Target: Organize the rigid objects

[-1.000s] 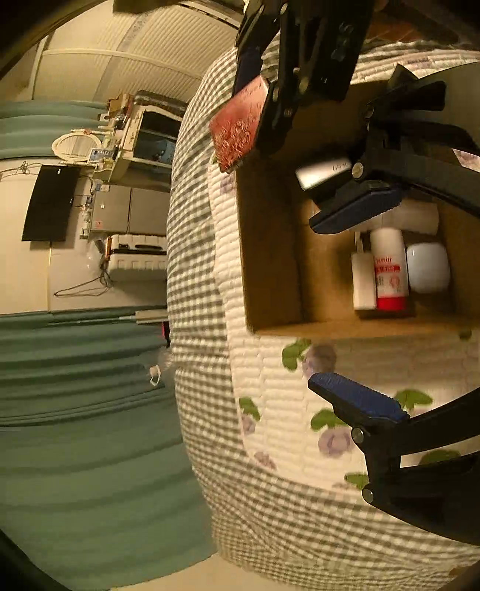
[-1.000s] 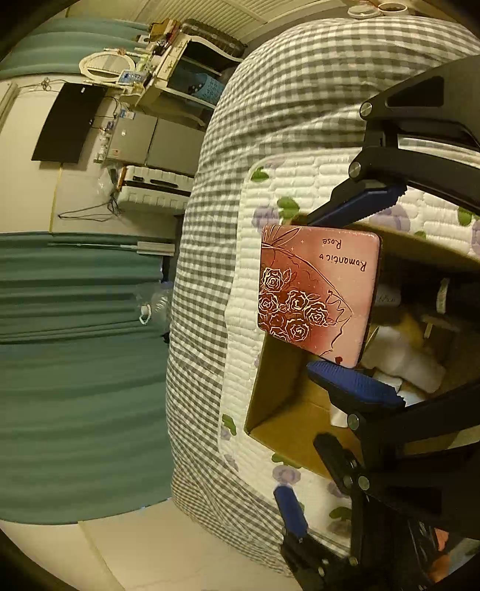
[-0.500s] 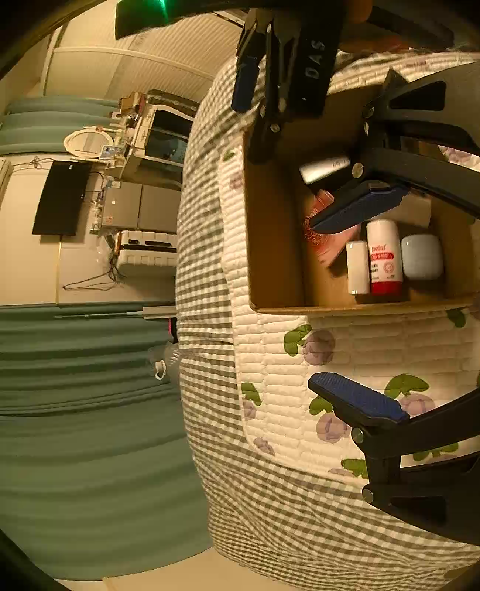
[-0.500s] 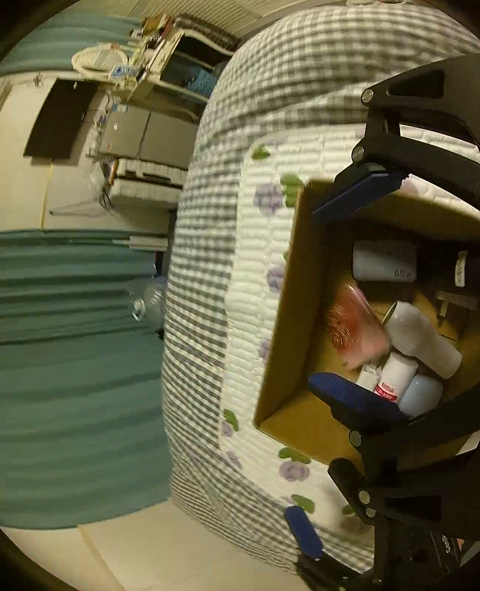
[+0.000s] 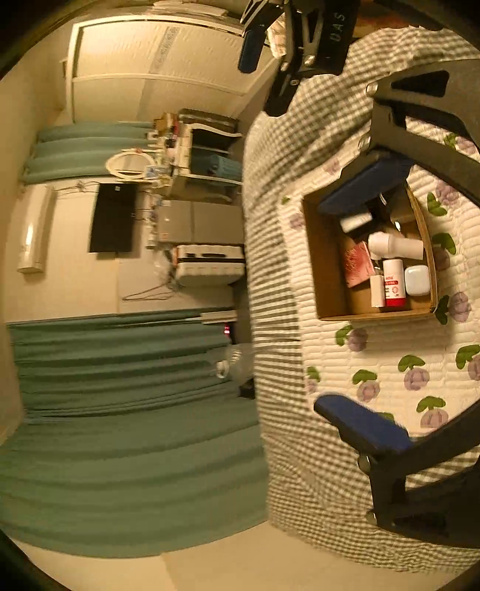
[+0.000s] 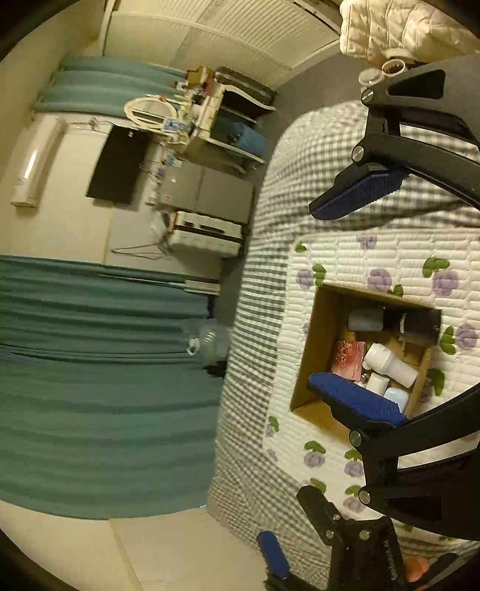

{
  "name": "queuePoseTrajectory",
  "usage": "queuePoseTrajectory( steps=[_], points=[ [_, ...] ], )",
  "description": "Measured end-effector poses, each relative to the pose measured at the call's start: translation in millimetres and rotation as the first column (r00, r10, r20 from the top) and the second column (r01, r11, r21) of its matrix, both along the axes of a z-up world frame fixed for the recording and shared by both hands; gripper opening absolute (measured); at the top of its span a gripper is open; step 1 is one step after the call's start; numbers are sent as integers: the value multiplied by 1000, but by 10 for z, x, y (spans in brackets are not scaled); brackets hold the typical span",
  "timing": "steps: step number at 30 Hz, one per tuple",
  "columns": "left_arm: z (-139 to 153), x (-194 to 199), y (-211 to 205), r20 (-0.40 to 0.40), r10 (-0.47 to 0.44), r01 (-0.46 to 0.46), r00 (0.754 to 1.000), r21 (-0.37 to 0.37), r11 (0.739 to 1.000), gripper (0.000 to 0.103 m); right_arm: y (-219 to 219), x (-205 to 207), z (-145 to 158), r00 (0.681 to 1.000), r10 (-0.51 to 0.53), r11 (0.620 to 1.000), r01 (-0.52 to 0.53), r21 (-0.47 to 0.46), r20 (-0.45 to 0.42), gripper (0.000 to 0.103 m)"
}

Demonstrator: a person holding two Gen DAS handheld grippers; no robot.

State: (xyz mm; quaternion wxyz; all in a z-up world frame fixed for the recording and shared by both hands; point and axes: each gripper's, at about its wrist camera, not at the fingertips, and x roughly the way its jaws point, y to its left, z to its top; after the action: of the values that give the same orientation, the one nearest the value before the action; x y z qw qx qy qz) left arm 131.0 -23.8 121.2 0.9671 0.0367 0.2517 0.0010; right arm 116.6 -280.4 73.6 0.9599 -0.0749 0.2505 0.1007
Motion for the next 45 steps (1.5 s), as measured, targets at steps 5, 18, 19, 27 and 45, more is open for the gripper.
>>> queuePoseTrajectory(
  steps=[5, 18, 19, 27, 45],
  points=[
    [165, -403, 24, 90, 6, -5, 996, -6, 1000, 103, -95, -427, 247, 996, -34, 999, 34, 11, 81, 103],
    [-515, -700, 164, 110, 35, -32, 993, -32, 999, 103, -152, -816, -315, 994, -5, 994, -6, 105, 106, 103],
    [-620, -702, 177, 105, 39, -36, 994, -35, 999, 103, -154, -832, -424, 993, -11, 995, -1, 102, 116, 103],
    [-1197, -681, 205, 63, 56, -55, 996, -24, 998, 103, -84, -838, -1163, 992, -42, 995, 31, 95, 116, 103],
    [-1317, -690, 284, 43, 46, -44, 998, -39, 998, 103, 67, -780, -1391, 996, -28, 998, 22, 66, 83, 103]
  ],
)
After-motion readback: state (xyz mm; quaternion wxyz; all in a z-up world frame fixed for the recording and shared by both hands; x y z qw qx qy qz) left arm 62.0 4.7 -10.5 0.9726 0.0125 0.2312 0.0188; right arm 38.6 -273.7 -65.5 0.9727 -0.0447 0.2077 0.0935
